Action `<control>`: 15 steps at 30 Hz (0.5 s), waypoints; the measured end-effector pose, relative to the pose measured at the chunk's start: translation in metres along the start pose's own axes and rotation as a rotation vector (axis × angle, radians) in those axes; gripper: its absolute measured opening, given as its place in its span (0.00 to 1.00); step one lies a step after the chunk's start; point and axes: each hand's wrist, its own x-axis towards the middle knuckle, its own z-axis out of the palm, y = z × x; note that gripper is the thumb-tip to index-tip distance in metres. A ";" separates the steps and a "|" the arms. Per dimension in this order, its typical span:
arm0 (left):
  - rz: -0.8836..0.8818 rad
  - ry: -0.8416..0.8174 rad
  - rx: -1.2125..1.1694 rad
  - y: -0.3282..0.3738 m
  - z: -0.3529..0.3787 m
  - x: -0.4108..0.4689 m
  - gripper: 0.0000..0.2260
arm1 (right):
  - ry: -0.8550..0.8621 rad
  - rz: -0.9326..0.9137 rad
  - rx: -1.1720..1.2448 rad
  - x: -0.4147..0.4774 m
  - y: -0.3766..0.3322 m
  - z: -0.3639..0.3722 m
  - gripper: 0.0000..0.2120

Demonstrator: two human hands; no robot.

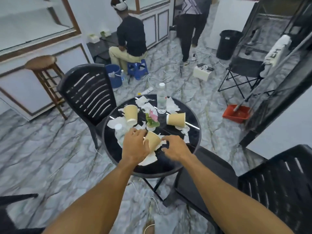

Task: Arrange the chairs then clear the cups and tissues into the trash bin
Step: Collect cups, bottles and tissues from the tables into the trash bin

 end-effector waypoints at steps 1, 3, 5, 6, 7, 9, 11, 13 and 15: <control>0.022 0.090 0.046 -0.015 -0.004 0.007 0.20 | -0.008 -0.011 -0.006 0.014 -0.009 0.004 0.22; -0.009 0.154 0.114 -0.045 -0.017 0.022 0.27 | -0.016 -0.016 0.016 0.038 -0.029 0.014 0.23; -0.133 0.104 0.107 -0.071 -0.027 0.039 0.33 | -0.031 -0.017 0.024 0.057 -0.048 0.021 0.26; -0.214 0.044 0.061 -0.080 -0.029 0.044 0.35 | -0.035 -0.024 0.024 0.066 -0.056 0.025 0.26; -0.299 -0.023 -0.025 -0.086 -0.028 0.049 0.36 | -0.035 -0.027 0.029 0.074 -0.061 0.029 0.26; -0.454 -0.141 -0.199 -0.092 -0.026 0.053 0.34 | -0.031 -0.030 0.021 0.084 -0.068 0.034 0.25; -0.488 -0.190 -0.245 -0.093 -0.023 0.056 0.25 | -0.020 -0.022 0.008 0.089 -0.070 0.035 0.24; -0.446 -0.211 -0.249 -0.090 -0.022 0.058 0.16 | -0.012 0.004 0.010 0.088 -0.067 0.036 0.23; -0.426 -0.224 -0.246 -0.085 -0.019 0.059 0.10 | -0.020 0.033 0.008 0.083 -0.061 0.035 0.22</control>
